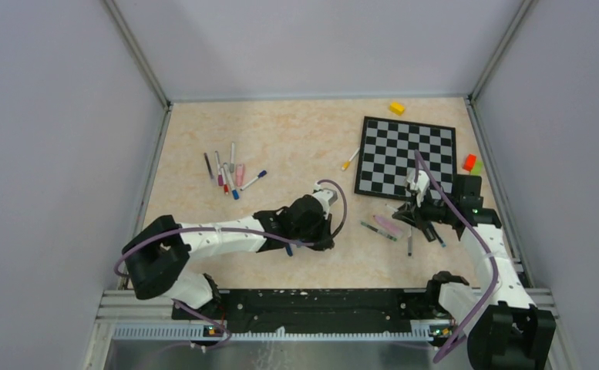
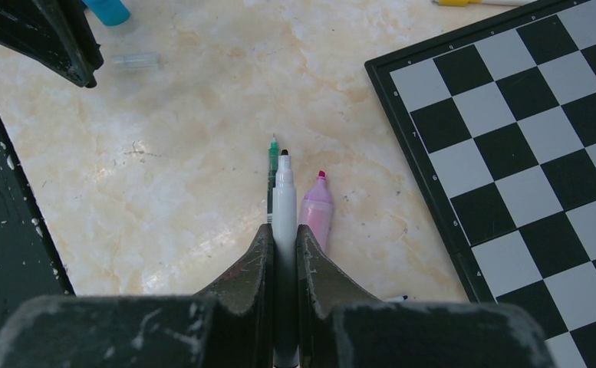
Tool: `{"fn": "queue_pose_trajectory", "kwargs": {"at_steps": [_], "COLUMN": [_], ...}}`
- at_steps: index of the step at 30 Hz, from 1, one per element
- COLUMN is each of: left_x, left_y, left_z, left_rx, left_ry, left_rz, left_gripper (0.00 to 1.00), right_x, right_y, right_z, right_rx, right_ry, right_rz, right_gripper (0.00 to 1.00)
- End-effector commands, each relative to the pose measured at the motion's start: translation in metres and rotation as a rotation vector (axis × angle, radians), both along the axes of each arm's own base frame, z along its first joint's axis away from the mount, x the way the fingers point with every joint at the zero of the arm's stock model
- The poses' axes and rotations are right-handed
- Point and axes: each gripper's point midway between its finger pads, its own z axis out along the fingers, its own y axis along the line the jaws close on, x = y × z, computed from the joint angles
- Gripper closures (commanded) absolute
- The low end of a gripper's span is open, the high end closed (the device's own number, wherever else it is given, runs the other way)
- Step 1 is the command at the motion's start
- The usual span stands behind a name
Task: Open the pen caps
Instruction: Place the pen cap at the center of the board.
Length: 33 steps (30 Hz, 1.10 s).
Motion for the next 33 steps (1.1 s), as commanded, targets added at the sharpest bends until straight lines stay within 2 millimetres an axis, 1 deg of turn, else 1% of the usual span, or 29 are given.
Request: {"fn": "queue_pose_trajectory", "kwargs": {"at_steps": [1,5,7,11,12,15,17,19,22,24,29,33], "left_x": [0.009,0.016,0.021,0.025,0.029,0.033,0.035,0.036,0.040,0.042,0.048,0.051], "left_y": [-0.012,-0.013,-0.011,-0.011,-0.009,-0.005,-0.003,-0.002,-0.001,-0.002,-0.005,-0.004], "left_z": [0.001,-0.020,-0.026,-0.030,-0.032,-0.038,-0.042,-0.043,-0.042,-0.037,-0.020,-0.007], "left_rx": [0.037,0.132,0.168,0.192,0.210,0.254,0.275,0.285,0.295,0.289,0.262,0.236], "left_ry": [-0.040,-0.025,-0.030,-0.034,-0.048,-0.049,-0.050,-0.053,-0.065,-0.076,-0.110,-0.135], "left_rz": [-0.050,-0.051,-0.037,-0.032,-0.015,0.002,0.013,0.019,0.029,0.032,0.047,0.061], "left_gripper": [0.86,0.86,0.86,0.86,0.85,0.84,0.79,0.77,0.75,0.73,0.71,0.71], "right_x": [0.010,0.010,0.010,0.010,0.010,0.010,0.010,0.010,0.010,0.010,0.014,0.016], "right_y": [-0.003,-0.005,-0.005,-0.005,-0.005,-0.005,-0.005,-0.005,-0.005,-0.005,-0.011,-0.016], "right_z": [0.011,0.012,0.011,0.011,0.012,0.012,0.012,0.012,0.012,0.012,0.010,0.009], "right_rx": [0.001,0.000,0.000,0.000,-0.001,-0.002,-0.003,-0.003,-0.003,-0.006,-0.023,-0.028], "right_ry": [-0.040,-0.042,-0.041,-0.043,-0.046,-0.048,-0.049,-0.048,-0.049,-0.049,-0.046,-0.043], "right_rz": [-0.016,-0.020,-0.020,-0.020,-0.019,-0.020,-0.020,-0.020,-0.020,-0.024,-0.054,-0.079], "right_gripper": [1.00,1.00,1.00,1.00,1.00,1.00,1.00,1.00,1.00,1.00,1.00,1.00]}}
